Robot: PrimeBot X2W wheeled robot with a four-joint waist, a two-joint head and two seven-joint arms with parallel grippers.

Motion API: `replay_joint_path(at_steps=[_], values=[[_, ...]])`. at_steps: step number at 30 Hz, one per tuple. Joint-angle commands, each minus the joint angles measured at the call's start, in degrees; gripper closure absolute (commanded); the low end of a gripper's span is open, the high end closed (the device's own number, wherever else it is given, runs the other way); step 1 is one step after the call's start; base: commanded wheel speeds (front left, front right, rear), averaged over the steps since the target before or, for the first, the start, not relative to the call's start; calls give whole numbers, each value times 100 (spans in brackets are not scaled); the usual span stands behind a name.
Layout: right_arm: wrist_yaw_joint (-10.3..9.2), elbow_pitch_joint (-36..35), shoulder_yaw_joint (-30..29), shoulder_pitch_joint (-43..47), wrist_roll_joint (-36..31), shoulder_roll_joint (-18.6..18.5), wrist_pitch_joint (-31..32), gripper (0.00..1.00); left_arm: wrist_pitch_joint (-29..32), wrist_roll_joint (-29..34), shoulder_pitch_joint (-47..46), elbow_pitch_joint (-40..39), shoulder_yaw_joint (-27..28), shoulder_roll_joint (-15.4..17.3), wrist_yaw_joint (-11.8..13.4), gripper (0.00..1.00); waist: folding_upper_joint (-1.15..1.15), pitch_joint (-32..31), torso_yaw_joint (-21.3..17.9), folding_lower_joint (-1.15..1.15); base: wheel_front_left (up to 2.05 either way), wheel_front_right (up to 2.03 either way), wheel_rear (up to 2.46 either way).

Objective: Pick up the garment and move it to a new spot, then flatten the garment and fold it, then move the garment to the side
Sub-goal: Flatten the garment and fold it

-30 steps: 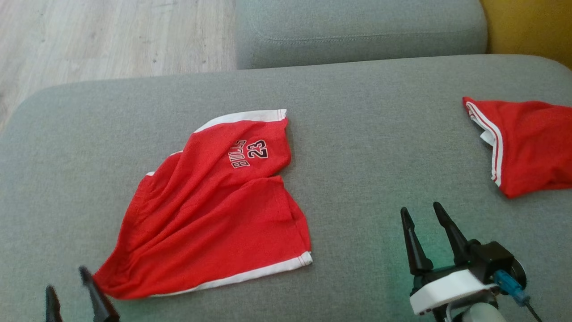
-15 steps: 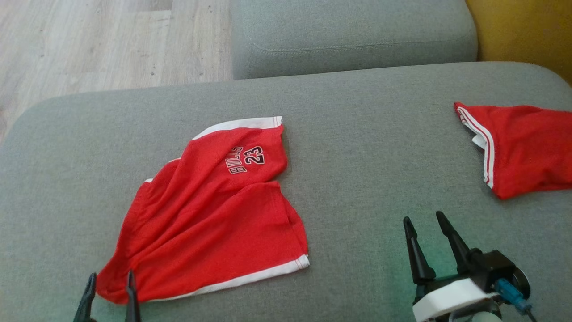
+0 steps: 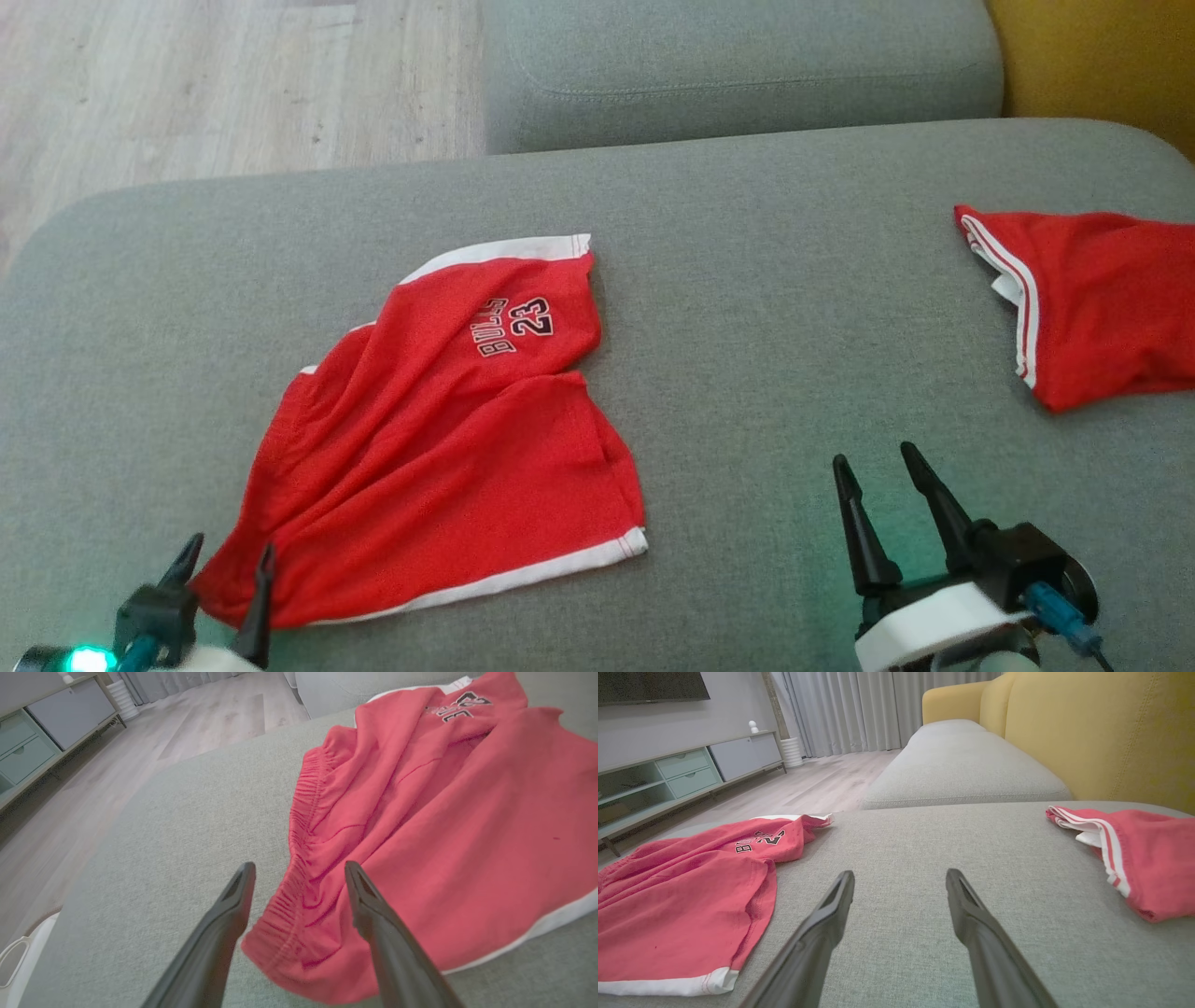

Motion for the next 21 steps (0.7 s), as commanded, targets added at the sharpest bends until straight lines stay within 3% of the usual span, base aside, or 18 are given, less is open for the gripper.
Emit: replay_joint_path(at_steps=[1, 12, 16, 18, 21], values=[[-5, -169, 157, -156, 6, -26, -62, 0, 82, -23, -411, -91, 138, 198, -28, 0, 0, 22, -14, 0, 0, 0, 0], [-5, -157, 158, -167, 29, -26, -62, 0, 481, -192, -506, 191, 71, 160, -10, 3, 0, 119, -116, 0, 0, 0, 0], [-5, -163, 147, -217, 24, -26, -62, 0, 571, -257, -597, 289, 20, 140, -37, 77, 0, 171, -116, 0, 0, 0, 0], [-5, -163, 147, -232, 17, -26, -62, 0, 598, -306, -649, 282, -3, 121, -56, 100, 0, 181, -114, 0, 0, 0, 0], [-5, -157, 147, -233, 6, -26, -62, 0, 655, -440, -675, 199, -7, 85, -90, 100, 0, 195, -110, 0, 0, 0, 0]])
